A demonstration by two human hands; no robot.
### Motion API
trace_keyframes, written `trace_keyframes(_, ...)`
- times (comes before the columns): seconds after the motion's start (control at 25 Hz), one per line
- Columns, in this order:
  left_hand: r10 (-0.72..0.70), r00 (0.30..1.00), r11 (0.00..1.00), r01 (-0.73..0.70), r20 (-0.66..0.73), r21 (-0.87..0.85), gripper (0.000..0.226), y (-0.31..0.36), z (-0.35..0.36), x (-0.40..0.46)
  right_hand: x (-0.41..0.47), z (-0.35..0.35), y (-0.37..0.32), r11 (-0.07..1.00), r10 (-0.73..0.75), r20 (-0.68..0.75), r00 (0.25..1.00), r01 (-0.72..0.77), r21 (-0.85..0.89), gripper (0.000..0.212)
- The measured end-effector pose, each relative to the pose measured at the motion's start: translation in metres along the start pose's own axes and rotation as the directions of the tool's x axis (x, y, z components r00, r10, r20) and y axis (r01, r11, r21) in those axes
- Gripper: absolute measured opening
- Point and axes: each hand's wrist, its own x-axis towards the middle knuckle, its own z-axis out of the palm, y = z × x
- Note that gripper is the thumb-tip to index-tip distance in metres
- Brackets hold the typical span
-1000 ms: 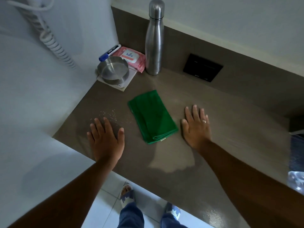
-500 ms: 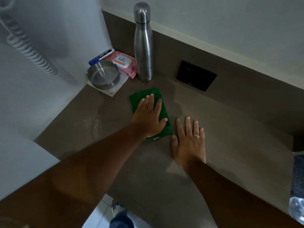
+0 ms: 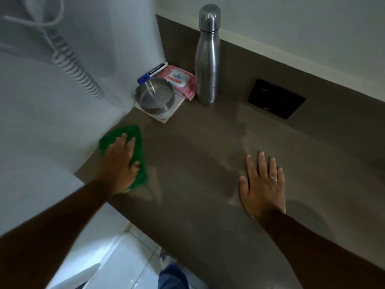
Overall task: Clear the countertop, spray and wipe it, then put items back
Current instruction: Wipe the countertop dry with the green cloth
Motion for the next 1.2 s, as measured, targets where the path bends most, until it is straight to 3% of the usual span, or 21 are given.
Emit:
trace_keyframes(0.12, 0.018, 0.998, 0.999, -0.020, 0.060, 0.028, 0.079, -0.042, -0.010, -0.005, 0.000, 0.001, -0.002, 1.000, 0.001, -0.005, 1.000, -0.001, -0.004, 0.065)
trace_keyframes(0.24, 0.192, 0.981, 0.980, -0.191, 0.010, -0.055, 0.082, 0.017, 0.002, -0.033, 0.000, 0.000, -0.003, 1.000, 0.007, -0.010, 1.000, -0.007, -0.006, 0.065)
trace_keyframes(0.36, 0.445, 0.896, 0.890, -0.444, -0.019, -0.106, 0.087, 0.101, 0.023, -0.061, -0.001, -0.002, -0.003, 1.000, 0.012, 0.002, 1.000, -0.012, -0.004, 0.066)
trace_keyframes(0.48, 0.549, 0.835, 0.834, -0.550, -0.034, -0.046, 0.084, 0.152, 0.021, -0.028, 0.000, -0.004, -0.004, 1.000, 0.012, -0.012, 1.000, -0.012, 0.001, 0.066)
trace_keyframes(0.68, 0.441, 0.896, 0.897, -0.442, -0.056, -0.009, 0.077, 0.113, 0.009, 0.021, 0.001, 0.003, 0.000, 1.000, -0.012, -0.049, 0.999, 0.011, -0.009, 0.065)
trace_keyframes(0.84, 0.459, 0.887, 0.888, -0.459, -0.052, 0.015, 0.074, -0.015, 0.017, -0.028, 0.001, 0.009, 0.004, 1.000, -0.014, -0.058, 0.998, 0.013, -0.020, 0.065)
trace_keyframes(0.96, 0.275, 0.961, 0.959, -0.276, 0.018, 0.064, 0.081, -0.080, -0.004, -0.006, 0.001, 0.010, 0.001, 1.000, -0.012, -0.076, 0.997, 0.010, -0.024, 0.063)
trace_keyframes(1.08, 0.173, 0.985, 0.985, -0.172, -0.021, 0.007, 0.086, -0.051, 0.000, -0.017, 0.001, 0.006, 0.000, 1.000, -0.016, -0.062, 0.998, 0.015, -0.017, 0.063)
trace_keyframes(1.2, 0.227, 0.971, 0.971, -0.232, -0.079, -0.062, 0.091, 0.037, 0.026, -0.087, -0.001, 0.004, 0.000, 1.000, 0.000, -0.043, 0.999, -0.001, -0.023, 0.064)
